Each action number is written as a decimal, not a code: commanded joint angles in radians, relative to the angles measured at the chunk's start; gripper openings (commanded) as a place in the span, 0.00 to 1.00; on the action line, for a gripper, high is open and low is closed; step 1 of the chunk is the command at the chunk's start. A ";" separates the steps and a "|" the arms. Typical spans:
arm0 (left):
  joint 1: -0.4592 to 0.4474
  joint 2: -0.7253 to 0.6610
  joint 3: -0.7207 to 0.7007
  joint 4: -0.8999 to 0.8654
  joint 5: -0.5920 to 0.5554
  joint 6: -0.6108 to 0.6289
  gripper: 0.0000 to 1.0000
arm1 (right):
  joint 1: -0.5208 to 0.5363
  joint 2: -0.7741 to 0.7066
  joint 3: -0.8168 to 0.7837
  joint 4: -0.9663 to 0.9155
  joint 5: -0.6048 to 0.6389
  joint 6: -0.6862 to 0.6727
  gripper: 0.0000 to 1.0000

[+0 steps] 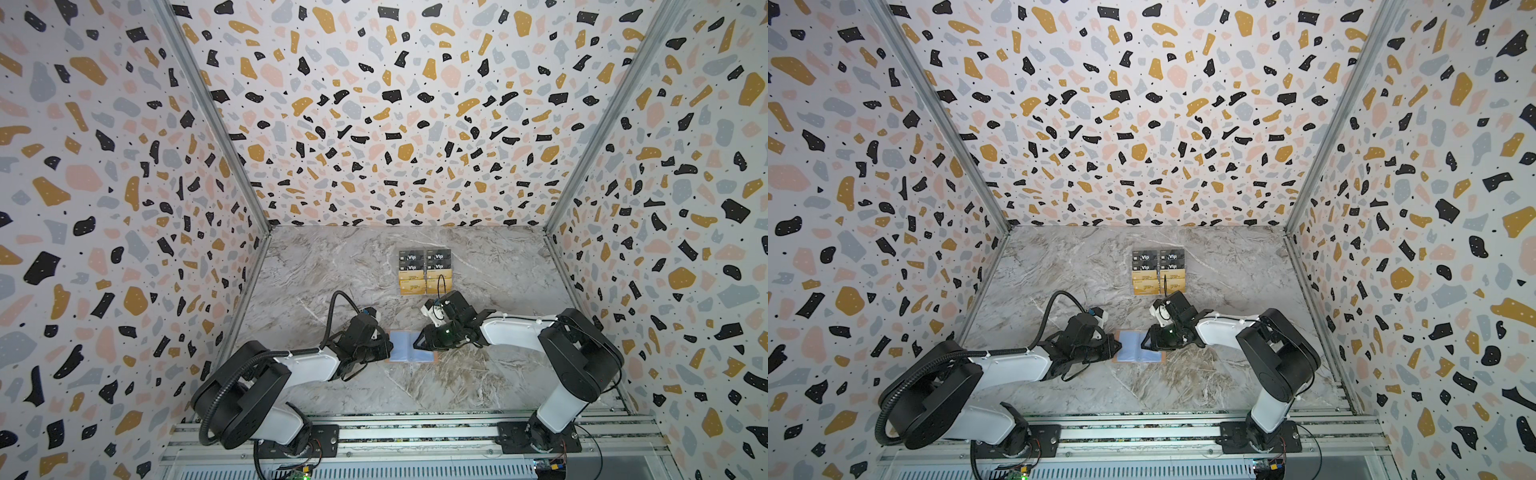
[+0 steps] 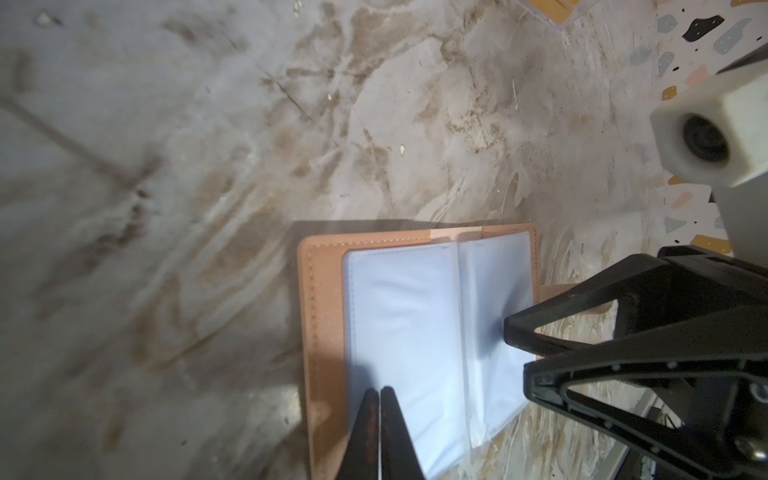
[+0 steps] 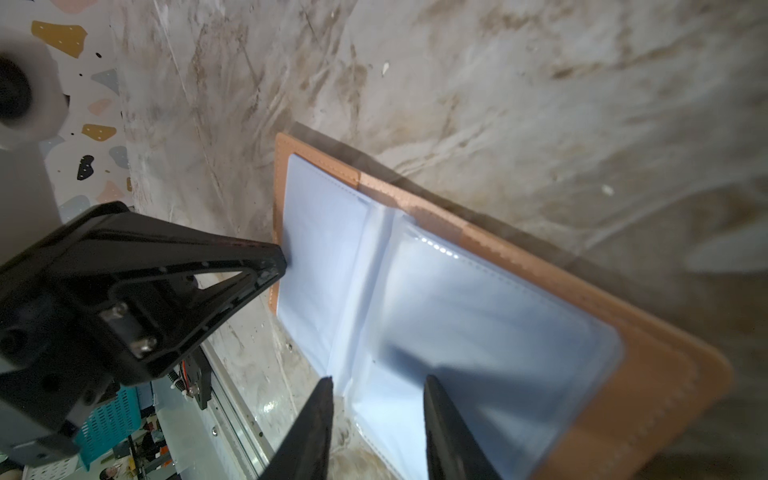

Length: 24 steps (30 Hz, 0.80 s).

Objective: Insert credit cards into a card holder
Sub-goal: Flip over the card slot on the card holder, then pick up the credit card from the storage box.

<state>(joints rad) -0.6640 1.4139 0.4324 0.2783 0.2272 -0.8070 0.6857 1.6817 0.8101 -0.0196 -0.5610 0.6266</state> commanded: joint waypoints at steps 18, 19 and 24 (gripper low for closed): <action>0.078 -0.115 0.143 -0.225 -0.033 0.105 0.21 | -0.103 0.153 0.670 -0.430 0.157 -0.625 0.62; 0.085 -0.130 0.138 -0.237 -0.040 0.106 0.22 | -0.102 0.183 0.711 -0.444 0.155 -0.661 0.62; 0.124 -0.180 0.140 -0.299 -0.077 0.125 0.36 | -0.112 0.219 0.784 -0.361 0.148 -0.778 0.66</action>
<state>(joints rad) -0.5629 1.2591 0.5652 0.0250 0.1818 -0.7105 0.5819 1.9099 1.5394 -0.3553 -0.4107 -0.0120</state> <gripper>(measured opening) 0.349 0.647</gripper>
